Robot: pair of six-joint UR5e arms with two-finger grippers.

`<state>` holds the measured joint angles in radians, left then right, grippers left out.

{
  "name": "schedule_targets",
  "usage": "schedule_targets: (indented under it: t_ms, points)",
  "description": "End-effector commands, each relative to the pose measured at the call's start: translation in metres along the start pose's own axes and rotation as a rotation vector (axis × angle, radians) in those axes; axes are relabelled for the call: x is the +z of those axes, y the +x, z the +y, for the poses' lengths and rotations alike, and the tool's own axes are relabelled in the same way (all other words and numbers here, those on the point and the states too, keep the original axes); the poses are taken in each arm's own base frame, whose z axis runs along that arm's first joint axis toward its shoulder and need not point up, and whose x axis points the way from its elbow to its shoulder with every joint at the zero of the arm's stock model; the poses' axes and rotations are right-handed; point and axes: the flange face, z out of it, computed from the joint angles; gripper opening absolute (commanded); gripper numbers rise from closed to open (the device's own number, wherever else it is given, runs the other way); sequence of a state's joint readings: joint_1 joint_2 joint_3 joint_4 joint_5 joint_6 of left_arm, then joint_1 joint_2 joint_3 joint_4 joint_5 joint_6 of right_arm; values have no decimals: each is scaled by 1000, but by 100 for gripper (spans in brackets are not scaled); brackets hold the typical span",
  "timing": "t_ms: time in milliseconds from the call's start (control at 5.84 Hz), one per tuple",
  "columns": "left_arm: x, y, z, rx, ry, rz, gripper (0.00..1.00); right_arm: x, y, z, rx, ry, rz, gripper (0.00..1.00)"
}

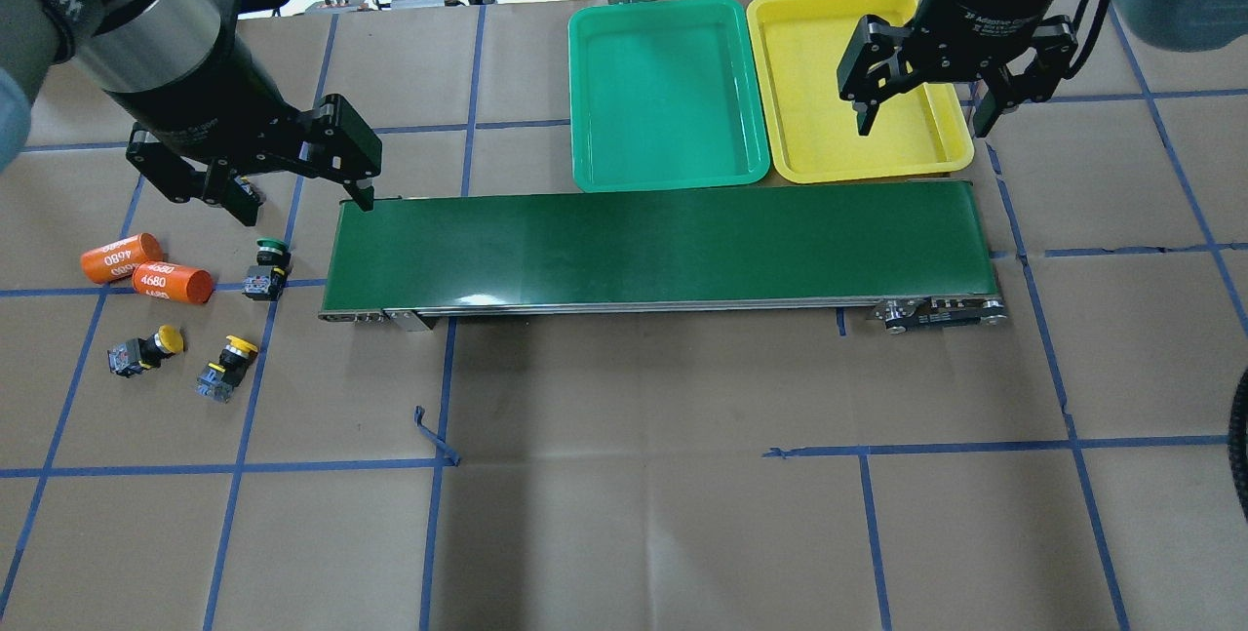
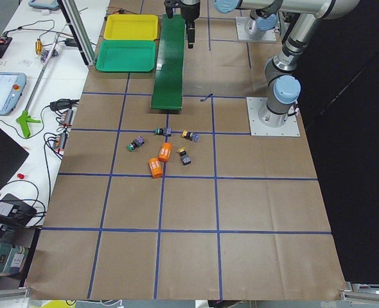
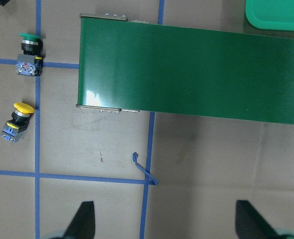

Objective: Sort buttons by color to trays
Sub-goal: 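Move the left gripper toward the green-capped button beside the belt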

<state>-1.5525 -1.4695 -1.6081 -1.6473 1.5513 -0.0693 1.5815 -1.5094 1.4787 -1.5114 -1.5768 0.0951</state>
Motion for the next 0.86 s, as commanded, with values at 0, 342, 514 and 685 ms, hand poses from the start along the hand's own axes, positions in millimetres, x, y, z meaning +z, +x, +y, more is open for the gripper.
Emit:
schedule_targets:
  t_ms: [0, 342, 514, 685]
  points:
    - [-1, 0, 0, 0, 3, 4, 99, 0, 0, 0, 0, 0, 0, 100]
    - [1, -1, -3, 2, 0, 5, 97, 1, 0, 0, 0, -2, 0, 100]
    - [-1, -8, -7, -6, 14, 3, 97, 1, 0, 0, 0, -2, 0, 100]
    - [4, -31, -21, -48, 23, -3, 98, 1, 0, 0, 0, -2, 0, 100]
